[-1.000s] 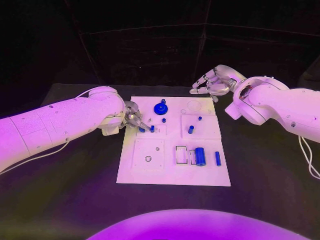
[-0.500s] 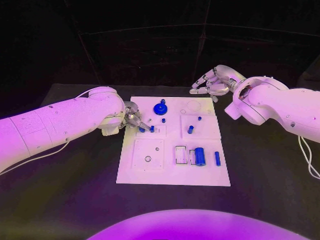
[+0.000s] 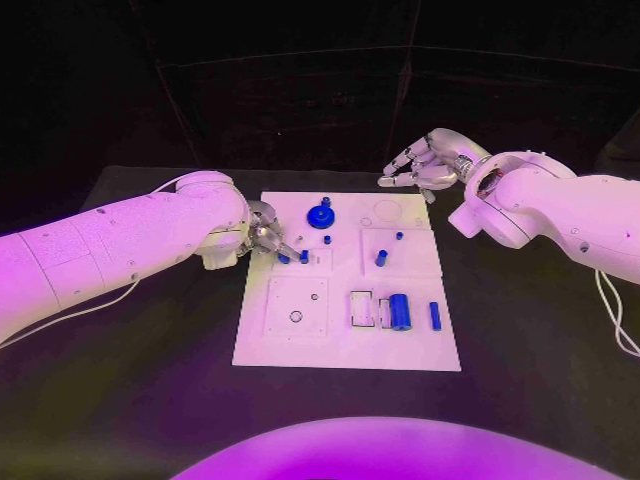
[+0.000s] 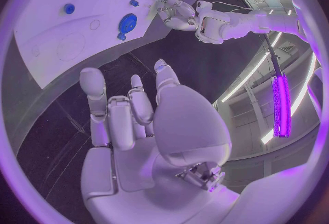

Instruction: Assemble the parts on the task board

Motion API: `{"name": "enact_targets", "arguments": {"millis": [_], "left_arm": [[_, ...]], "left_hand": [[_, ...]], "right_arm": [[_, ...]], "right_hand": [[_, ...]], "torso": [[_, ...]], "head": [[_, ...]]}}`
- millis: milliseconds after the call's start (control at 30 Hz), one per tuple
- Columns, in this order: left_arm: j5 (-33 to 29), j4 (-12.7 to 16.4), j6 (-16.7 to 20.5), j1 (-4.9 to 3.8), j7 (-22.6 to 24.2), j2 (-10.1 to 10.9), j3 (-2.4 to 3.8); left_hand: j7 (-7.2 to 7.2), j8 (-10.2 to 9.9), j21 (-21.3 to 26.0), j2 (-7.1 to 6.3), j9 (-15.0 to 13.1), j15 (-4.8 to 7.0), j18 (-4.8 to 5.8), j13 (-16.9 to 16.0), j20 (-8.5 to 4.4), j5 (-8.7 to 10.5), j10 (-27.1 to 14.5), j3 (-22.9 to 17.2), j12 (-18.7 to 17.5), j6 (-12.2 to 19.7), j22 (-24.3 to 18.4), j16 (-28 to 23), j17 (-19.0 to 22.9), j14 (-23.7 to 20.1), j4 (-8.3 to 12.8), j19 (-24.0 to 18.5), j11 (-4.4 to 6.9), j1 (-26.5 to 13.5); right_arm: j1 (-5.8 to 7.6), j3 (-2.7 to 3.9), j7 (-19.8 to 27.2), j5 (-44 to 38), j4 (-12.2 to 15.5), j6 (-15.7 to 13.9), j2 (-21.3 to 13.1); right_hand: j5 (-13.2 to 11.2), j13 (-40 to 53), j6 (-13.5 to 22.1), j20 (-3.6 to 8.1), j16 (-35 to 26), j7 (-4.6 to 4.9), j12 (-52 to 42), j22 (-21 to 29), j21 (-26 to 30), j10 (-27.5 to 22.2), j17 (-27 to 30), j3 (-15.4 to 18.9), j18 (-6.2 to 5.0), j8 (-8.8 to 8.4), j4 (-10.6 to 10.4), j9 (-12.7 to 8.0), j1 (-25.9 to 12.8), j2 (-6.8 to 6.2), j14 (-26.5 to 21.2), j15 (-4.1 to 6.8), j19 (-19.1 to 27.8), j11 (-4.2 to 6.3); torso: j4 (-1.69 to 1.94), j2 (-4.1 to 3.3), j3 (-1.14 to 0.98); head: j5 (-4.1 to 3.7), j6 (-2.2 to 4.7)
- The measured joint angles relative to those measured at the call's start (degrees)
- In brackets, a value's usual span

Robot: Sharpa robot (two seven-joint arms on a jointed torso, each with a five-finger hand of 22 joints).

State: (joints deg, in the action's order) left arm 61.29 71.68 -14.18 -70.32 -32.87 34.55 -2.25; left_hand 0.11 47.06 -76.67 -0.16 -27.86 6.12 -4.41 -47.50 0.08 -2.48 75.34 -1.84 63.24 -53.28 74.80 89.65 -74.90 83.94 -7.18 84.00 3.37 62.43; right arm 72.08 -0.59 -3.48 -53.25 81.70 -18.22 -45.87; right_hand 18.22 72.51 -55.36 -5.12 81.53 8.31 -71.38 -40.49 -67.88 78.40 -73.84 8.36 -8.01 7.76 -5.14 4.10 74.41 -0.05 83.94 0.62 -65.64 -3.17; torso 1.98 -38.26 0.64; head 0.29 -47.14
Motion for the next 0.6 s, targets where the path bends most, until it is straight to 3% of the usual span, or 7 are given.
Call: {"name": "enact_targets", "arguments": {"millis": [600], "left_arm": [[-0.1,-0.1,-0.1,-0.02,0.2,0.0,-0.02]], "left_hand": [[-0.01,0.0,0.0,0.29,-0.1,0.00,0.00,-0.1,0.00,0.00,0.0,0.2,0.0,0.0,0.1,0.0,0.0,0.0,0.2,0.0,0.00,0.8]], "right_arm": [[0.00,0.00,0.0,0.0,-0.1,0.0,0.1]], "right_hand": [[0.0,0.0,0.0,0.00,0.0,0.00,0.0,0.0,0.0,0.0,0.0,0.0,0.00,0.00,0.0,0.0,0.0,0.00,0.0,0.00,0.0,0.00]], "torso": [[0.01,0.00,-0.02]], "head": [[0.02,0.08]]}}
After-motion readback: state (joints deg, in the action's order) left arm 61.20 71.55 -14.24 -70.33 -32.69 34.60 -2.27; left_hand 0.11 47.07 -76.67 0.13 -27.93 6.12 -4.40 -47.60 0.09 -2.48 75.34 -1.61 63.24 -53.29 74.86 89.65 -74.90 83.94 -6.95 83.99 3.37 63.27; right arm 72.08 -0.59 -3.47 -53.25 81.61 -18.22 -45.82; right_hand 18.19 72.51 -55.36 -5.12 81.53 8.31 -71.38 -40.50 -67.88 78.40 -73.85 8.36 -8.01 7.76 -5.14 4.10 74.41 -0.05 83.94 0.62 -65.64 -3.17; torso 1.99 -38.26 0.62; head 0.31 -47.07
